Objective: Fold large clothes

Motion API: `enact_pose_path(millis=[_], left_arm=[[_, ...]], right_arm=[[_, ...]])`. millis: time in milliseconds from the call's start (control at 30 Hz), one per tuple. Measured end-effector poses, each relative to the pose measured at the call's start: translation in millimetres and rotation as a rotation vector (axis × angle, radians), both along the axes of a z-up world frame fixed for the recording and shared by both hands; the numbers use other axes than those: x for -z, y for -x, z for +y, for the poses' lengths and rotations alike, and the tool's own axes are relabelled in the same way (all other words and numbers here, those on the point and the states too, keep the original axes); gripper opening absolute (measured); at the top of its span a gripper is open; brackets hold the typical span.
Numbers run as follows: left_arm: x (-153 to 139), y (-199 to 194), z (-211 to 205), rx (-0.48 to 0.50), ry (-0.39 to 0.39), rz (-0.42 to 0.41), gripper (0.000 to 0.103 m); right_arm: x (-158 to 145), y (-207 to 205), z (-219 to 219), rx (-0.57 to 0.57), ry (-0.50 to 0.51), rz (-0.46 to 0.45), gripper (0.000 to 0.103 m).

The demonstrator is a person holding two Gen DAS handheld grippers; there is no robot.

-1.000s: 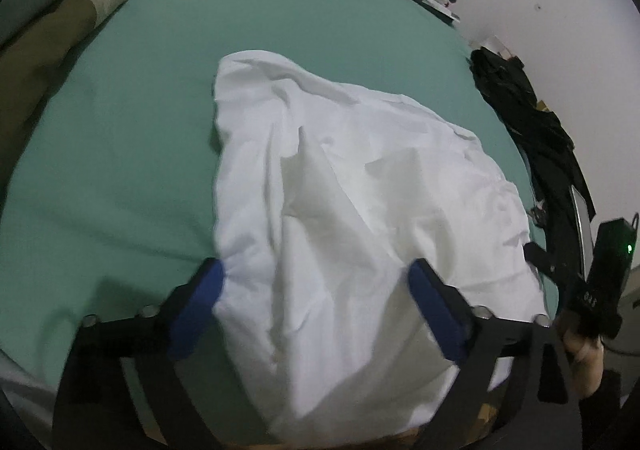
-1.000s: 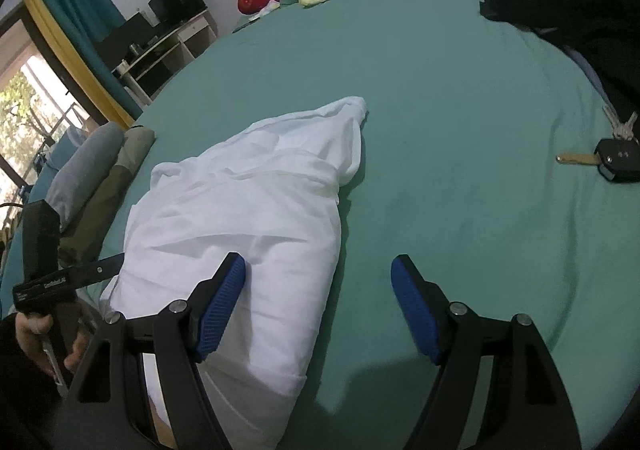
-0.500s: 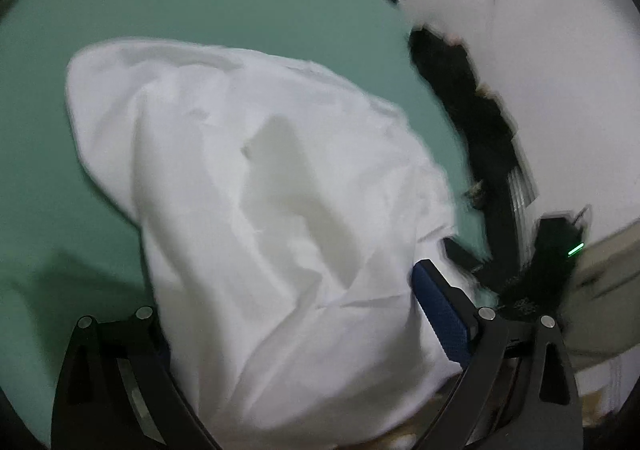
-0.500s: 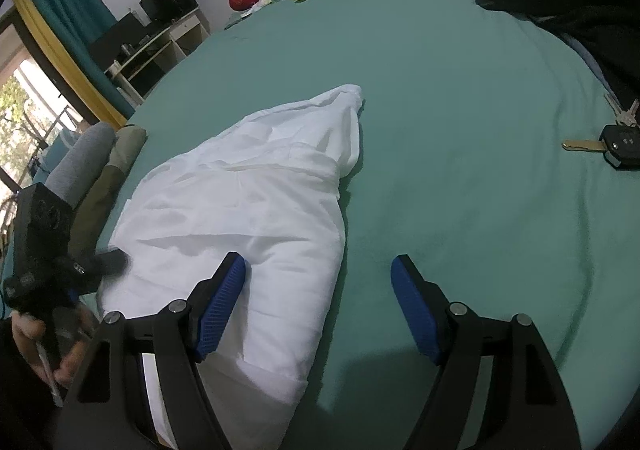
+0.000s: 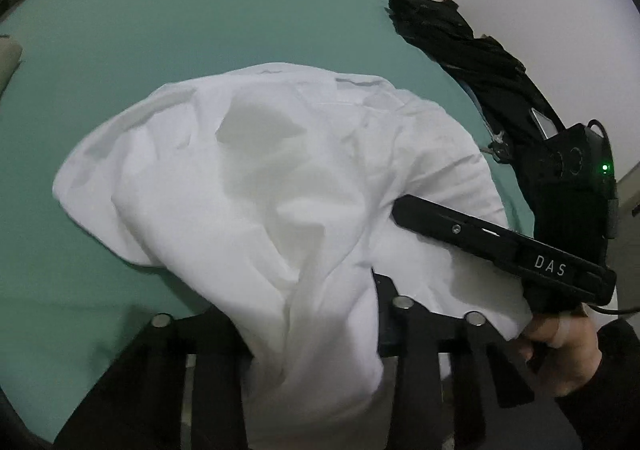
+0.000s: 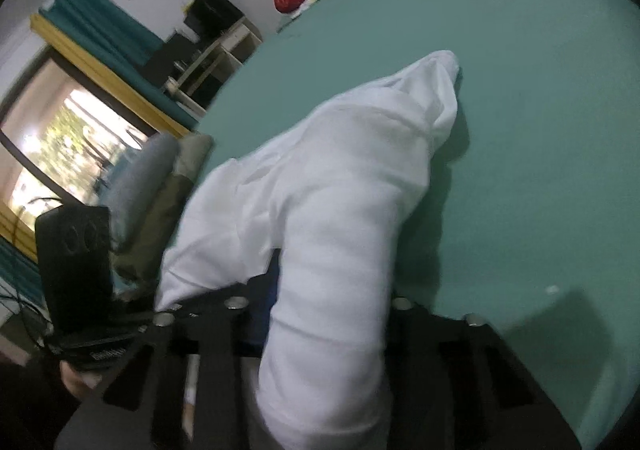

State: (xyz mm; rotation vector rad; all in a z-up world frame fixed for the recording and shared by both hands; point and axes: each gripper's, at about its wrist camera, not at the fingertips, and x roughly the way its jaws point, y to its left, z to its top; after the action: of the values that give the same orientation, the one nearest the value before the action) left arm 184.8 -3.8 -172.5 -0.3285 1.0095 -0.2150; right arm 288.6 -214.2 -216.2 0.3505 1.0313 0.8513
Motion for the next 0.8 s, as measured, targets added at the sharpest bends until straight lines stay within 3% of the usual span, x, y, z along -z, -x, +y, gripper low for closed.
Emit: enact_pose_path(millis=[167,500,800], left_arm=[[-14.9,10.0,13.4,-0.026,0.053,-0.049,0.025],[-95.6,38.7,35.5,-0.009,0.020,-0.232,0.024],[-158.5,53.7,86.2,-0.052,-0.011,-0.340,0.024]], right_arm=[[-32.0,17.3,4.5,0.019,0.005,-0.113,0.023],[-111.6,49.8,16.8,0.049,-0.054,-0.305,0.023],[-164.0,61.2,71.9,0.022,-0.131,-0.399,0.023]])
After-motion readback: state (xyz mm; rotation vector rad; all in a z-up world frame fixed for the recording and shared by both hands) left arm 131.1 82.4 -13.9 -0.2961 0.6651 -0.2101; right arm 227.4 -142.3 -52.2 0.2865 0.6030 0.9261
